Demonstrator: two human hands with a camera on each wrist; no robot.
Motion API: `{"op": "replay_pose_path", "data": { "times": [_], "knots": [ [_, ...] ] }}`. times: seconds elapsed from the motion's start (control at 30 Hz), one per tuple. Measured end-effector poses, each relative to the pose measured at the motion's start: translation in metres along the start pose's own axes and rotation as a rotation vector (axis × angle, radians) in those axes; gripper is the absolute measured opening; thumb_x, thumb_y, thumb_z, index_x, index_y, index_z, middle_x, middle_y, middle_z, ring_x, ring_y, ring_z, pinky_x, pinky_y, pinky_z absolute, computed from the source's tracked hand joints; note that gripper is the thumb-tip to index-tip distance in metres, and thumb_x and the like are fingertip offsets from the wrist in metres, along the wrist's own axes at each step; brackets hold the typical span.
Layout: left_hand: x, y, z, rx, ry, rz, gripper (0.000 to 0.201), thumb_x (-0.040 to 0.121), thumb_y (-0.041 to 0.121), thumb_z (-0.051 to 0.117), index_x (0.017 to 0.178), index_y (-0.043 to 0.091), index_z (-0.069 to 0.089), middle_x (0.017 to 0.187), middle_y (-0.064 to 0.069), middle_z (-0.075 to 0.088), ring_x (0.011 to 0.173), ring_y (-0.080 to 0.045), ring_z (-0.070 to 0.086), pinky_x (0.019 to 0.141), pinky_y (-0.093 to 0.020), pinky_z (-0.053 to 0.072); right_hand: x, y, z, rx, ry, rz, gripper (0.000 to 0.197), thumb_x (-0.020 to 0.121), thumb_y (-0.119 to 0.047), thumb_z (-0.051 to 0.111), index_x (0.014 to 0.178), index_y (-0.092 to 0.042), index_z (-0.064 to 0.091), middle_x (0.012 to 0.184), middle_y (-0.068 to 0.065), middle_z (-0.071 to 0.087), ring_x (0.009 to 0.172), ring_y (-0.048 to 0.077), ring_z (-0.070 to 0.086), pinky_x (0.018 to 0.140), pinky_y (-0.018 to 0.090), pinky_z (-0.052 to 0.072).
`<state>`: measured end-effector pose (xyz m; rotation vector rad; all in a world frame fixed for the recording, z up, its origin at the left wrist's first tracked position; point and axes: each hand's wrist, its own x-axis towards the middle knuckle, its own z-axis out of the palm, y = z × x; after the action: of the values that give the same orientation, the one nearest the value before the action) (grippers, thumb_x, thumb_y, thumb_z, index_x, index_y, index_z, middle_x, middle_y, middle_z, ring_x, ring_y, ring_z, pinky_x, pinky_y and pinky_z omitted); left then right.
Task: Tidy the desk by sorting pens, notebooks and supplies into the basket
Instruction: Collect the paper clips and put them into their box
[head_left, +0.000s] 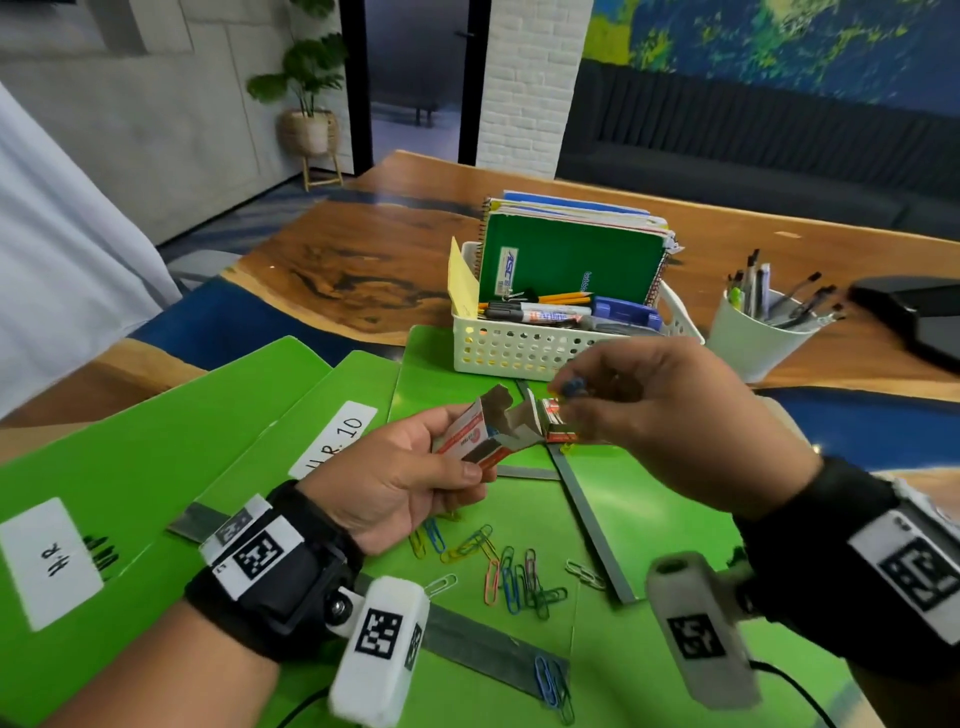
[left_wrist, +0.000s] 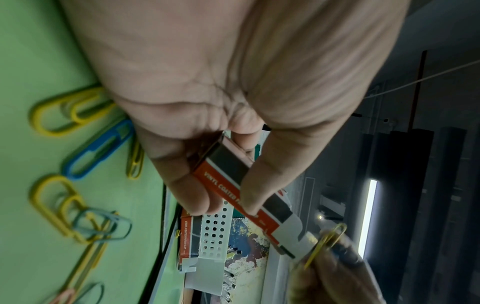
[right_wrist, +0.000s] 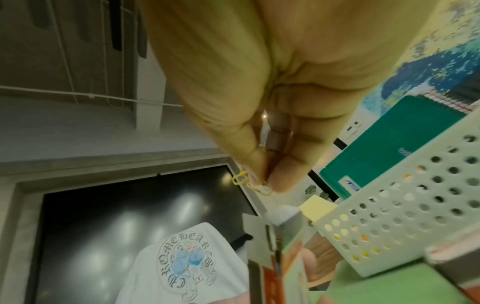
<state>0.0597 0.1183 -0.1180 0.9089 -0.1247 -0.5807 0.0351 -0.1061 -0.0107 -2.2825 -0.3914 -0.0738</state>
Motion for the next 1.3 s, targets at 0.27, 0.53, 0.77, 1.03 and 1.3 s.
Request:
{"op": "replay_pose_path", "data": {
  "times": [0.27,0.53,0.77,1.03,1.3],
  "knots": [
    [0.000,-0.003,0.001,0.047,-0.005,0.003,0.059,0.065,-0.018,0.068,0.118,0.007,0.067,0.105,-0.017,0.067,0.093,-0.030,0.066,0.076,-0.033,0.059,0.029,-0.019,0.017,-0.271,-0.165,-0.106,0.019,0.084,-0.009,0.074,0.092,-0.027,0.077,0.083,-0.011,0.075,0.073,0.002,0.070,0.070,0.024,0.059],
    [-0.002,-0.001,0.002,-0.014,-0.060,0.019,0.063,0.070,-0.019,0.061,0.128,0.004,0.059,0.110,-0.017,0.067,0.096,-0.030,0.070,0.082,-0.035,0.059,0.023,-0.015,0.013,-0.200,-0.154,-0.069,0.026,0.082,-0.011,0.077,0.094,-0.033,0.076,0.091,-0.015,0.075,0.086,0.000,0.070,0.074,0.027,0.061],
    [-0.009,0.017,-0.012,-0.217,-0.176,0.173,0.070,0.064,-0.010,0.082,0.129,0.006,0.061,0.125,-0.020,0.063,0.100,-0.029,0.069,0.085,-0.036,0.059,-0.004,0.005,0.009,0.069,0.089,-0.074,0.019,0.084,-0.018,0.077,0.098,-0.028,0.069,0.085,-0.010,0.065,0.081,0.002,0.063,0.072,0.018,0.053],
    [-0.009,0.025,-0.020,-0.129,-0.080,0.206,0.070,0.058,-0.008,0.083,0.124,0.006,0.062,0.121,-0.019,0.065,0.097,-0.027,0.069,0.084,-0.034,0.059,-0.032,0.028,0.036,-0.617,-0.586,0.122,0.034,0.084,-0.038,0.075,0.115,-0.033,0.060,0.099,-0.010,0.068,0.085,0.008,0.064,0.079,0.031,0.057],
    [-0.018,0.037,-0.016,-0.085,0.040,0.225,0.054,0.074,-0.007,0.053,0.125,0.006,0.058,0.115,-0.016,0.062,0.087,-0.022,0.068,0.070,-0.028,0.059,0.011,0.011,0.059,-0.481,-0.541,-0.007,0.024,0.089,-0.019,0.069,0.111,-0.029,0.064,0.094,-0.012,0.067,0.085,0.009,0.064,0.077,0.030,0.054]
  ]
}}
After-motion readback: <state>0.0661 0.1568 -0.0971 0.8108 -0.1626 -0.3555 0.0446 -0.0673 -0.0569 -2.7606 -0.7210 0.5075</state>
